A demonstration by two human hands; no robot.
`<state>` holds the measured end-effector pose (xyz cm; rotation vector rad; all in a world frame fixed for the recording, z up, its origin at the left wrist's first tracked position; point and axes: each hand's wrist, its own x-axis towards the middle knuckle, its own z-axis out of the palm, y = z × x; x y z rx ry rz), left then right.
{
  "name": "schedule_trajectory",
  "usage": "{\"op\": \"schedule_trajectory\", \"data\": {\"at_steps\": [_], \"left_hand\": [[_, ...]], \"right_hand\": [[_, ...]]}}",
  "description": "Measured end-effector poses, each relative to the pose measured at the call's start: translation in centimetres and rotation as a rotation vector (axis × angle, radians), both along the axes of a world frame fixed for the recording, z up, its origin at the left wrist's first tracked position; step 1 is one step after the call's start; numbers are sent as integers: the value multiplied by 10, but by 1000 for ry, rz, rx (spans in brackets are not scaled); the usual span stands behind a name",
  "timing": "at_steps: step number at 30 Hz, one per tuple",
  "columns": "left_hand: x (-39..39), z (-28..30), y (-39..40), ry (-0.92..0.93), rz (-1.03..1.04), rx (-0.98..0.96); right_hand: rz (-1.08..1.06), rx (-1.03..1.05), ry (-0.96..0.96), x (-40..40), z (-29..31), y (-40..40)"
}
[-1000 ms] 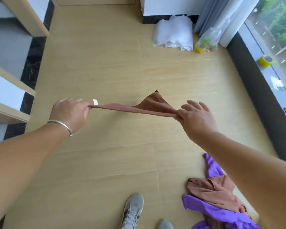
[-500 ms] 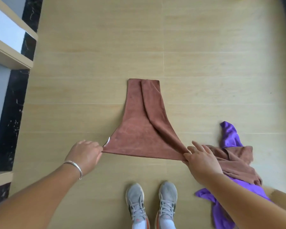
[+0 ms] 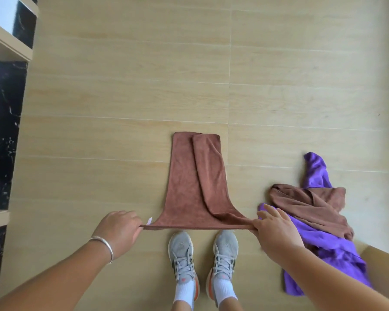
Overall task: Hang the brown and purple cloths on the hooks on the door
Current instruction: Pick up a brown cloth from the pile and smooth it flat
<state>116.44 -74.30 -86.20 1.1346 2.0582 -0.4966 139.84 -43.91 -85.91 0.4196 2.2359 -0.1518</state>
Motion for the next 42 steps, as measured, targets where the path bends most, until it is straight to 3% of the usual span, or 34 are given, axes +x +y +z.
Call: {"op": "schedule_trajectory", "data": {"at_steps": [4, 9, 18, 23, 29, 36, 42], "left_hand": [[-44, 34, 42, 71, 56, 117], [-123, 115, 108, 232, 72, 232], [-259, 311, 195, 543, 52, 503], [-287, 361, 205, 617, 32, 656], [-263, 336, 178, 588, -10, 748], [-194, 240, 116, 430, 45, 645], [-121, 176, 66, 260, -47, 598]], "right_hand": [[-1, 52, 81, -52, 34, 41], [-47, 152, 199, -129, 117, 99], [-42, 361, 503, -258, 314, 188], [-31, 410, 609, -279, 354, 204], [0, 362, 583, -260, 324, 186], [14, 201, 513, -194, 235, 137], [5, 100, 361, -115, 153, 85]]}}
